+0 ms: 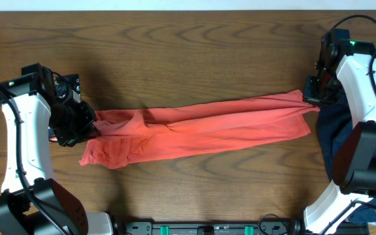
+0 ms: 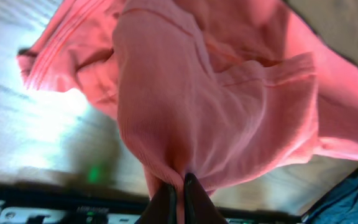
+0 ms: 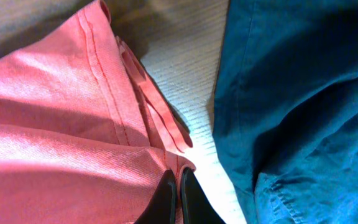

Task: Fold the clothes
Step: 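Fold the top edge down toward the bottom edge with both grippers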

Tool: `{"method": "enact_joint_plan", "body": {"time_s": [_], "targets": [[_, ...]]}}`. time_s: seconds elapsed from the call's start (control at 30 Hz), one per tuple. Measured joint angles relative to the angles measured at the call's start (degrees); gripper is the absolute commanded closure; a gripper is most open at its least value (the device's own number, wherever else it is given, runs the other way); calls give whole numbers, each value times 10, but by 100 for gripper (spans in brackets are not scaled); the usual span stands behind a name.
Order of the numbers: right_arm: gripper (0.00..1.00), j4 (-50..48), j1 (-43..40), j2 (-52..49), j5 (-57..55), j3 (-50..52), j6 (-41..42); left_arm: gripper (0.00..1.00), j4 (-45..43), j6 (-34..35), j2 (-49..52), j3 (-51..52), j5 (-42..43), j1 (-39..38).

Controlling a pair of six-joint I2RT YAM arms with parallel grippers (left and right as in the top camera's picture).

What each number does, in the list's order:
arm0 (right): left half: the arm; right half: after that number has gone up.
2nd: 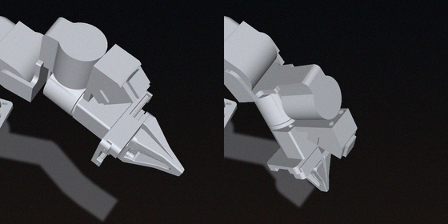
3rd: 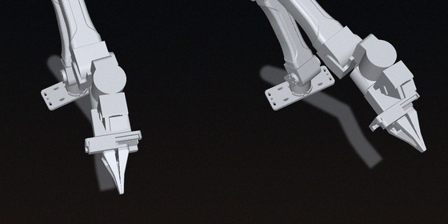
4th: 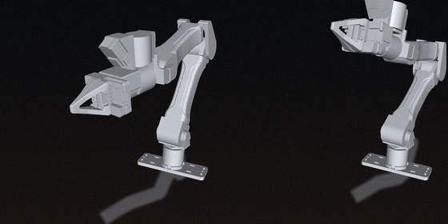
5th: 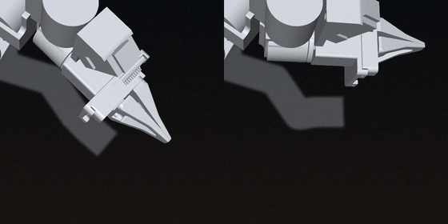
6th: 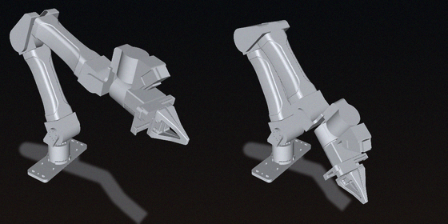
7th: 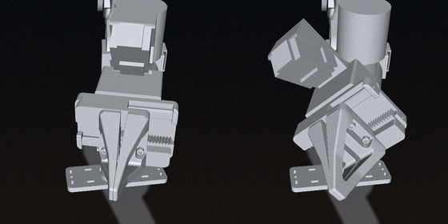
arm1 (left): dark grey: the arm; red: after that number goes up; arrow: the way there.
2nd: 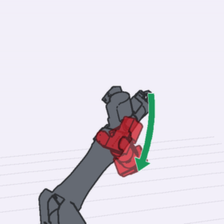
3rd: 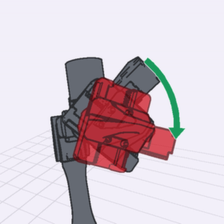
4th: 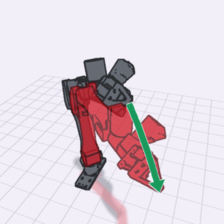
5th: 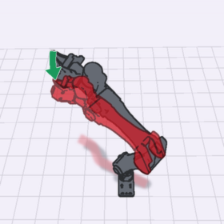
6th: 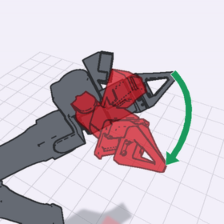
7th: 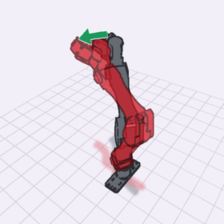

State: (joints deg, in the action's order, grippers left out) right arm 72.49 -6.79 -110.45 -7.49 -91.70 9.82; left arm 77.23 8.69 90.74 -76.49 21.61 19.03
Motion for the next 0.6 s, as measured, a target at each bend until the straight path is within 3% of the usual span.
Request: {"method": "enact_joint_plan", "body": {"time_s": [0.03,0.1,0.13,0.17,0.6], "targets": [[93,3,0,0,0,0,-2,92,6,-1,0,0,-6,0],[72,13,0,0,0,0,-7,59,16,-6,0,0,-14,0],[69,21,0,0,-1,0,-15,47,20,-9,0,0,-17,0],[68,27,-1,0,-2,0,-16,43,23,-7,0,0,-21,0],[62,39,-2,0,-3,0,-36,41,-5,-10,0,0,-35,0]]}}
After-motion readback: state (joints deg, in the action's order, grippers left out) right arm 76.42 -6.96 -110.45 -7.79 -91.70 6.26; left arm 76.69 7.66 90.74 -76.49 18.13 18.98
